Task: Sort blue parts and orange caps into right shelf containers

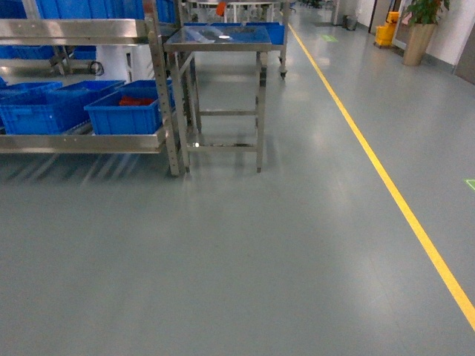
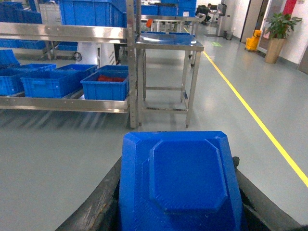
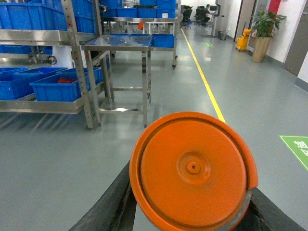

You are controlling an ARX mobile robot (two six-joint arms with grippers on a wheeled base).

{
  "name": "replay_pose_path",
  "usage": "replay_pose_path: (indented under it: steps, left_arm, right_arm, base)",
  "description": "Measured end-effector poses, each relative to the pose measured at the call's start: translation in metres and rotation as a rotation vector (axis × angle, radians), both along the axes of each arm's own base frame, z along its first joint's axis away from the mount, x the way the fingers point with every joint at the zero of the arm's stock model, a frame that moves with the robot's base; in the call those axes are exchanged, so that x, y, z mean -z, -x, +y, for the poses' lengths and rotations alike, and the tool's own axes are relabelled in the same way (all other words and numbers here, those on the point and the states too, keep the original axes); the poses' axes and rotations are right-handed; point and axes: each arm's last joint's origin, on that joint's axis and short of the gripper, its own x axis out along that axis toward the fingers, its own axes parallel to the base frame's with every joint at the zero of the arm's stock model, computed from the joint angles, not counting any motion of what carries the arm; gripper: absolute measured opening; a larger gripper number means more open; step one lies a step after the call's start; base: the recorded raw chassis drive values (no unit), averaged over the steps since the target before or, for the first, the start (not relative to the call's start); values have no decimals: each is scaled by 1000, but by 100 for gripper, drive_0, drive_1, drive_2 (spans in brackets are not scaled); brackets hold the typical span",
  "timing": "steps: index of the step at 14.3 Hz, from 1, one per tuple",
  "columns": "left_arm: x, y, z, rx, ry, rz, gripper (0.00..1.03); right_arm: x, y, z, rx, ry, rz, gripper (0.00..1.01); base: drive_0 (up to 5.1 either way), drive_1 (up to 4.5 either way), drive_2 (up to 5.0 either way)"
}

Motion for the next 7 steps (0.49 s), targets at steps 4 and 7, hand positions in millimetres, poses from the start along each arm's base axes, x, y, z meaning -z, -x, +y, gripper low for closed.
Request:
replay_pose_path:
  steps: [4, 7]
  left_arm:
    - [0, 0, 0, -1, 0, -1, 44]
    - [0, 0, 0, 0, 0, -1, 44]
  right_arm:
    - [0, 0, 0, 0, 0, -1, 43]
    - [0, 0, 0, 0, 0, 1, 43]
  base:
    - [-3, 416, -423]
    - [-7, 412, -427]
